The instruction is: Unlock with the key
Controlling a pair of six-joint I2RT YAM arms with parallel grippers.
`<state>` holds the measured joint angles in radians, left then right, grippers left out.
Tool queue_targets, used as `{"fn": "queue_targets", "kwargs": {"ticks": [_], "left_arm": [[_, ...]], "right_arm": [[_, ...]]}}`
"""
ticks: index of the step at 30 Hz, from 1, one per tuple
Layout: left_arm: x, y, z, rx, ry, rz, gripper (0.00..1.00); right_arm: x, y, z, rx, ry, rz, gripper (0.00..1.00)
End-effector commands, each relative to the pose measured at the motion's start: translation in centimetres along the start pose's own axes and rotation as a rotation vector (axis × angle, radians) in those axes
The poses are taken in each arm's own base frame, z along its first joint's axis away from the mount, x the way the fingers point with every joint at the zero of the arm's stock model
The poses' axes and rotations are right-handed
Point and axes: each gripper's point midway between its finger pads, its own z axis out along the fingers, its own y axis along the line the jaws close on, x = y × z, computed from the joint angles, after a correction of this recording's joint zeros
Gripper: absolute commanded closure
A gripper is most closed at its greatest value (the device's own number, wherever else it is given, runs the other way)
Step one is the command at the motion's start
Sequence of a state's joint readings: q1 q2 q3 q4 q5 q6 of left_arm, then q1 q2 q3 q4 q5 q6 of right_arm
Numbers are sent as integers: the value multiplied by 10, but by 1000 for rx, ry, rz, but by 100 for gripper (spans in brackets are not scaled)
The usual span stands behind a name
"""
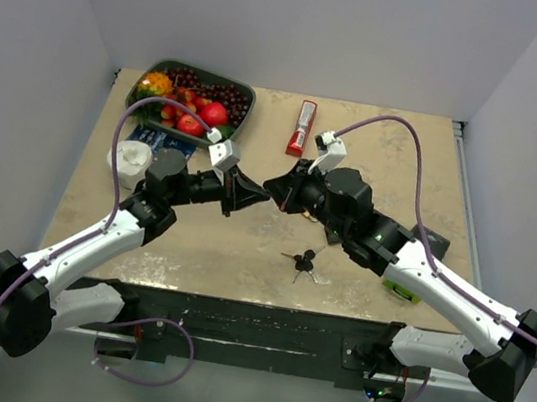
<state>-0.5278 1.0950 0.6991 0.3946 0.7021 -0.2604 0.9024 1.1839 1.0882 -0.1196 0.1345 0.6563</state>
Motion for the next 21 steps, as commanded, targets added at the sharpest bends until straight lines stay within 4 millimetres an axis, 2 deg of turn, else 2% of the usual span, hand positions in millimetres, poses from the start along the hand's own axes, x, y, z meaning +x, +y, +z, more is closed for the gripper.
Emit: {"fn": "queue_targets", "kwargs": {"ticks": [1,3,4,5,6,7,8,11,12,14,17,20,21], "left_arm": [[6,-1,0,4,24,48,100],[18,-3,1,24,79,40,100],[16,-3,2,35,90,69,100],[28,-7,0,56,143,44,100],[36,-7,1,66,176,38,100],[35,-6,2,77,192,66,100],[46,-9,0,90,238,43,100],[58,-14,-4,119,295,41,100],[59,-15,-4,130,304,50,100],[65,-19,-7,150,336,33,100],[70,-25,-9,196,369,17,100],[73,-34,-11,252,396,-7,100],[73,-34,-10,265,400,-8,100]], "right_arm": [[-31,-5,-19,34,-85,9,100],[-27,-13,-21,35,-55,-4,100],[-25,-15,-22,32,-40,-9,100],[-22,-17,-23,28,-23,-21,100],[-20,-24,-23,33,-11,-30,100],[-17,-21,-27,3,7,-42,100],[-14,-25,-29,5,19,-71,99],[-11,-28,-40,-4,32,-133,74],[-11,-30,-43,-3,31,-145,53],[-14,-30,-52,-10,17,-178,31],[-13,-21,-62,-74,24,-243,23],[-3,-18,-61,-131,57,-313,25],[9,-16,-58,-168,99,-319,27]]}}
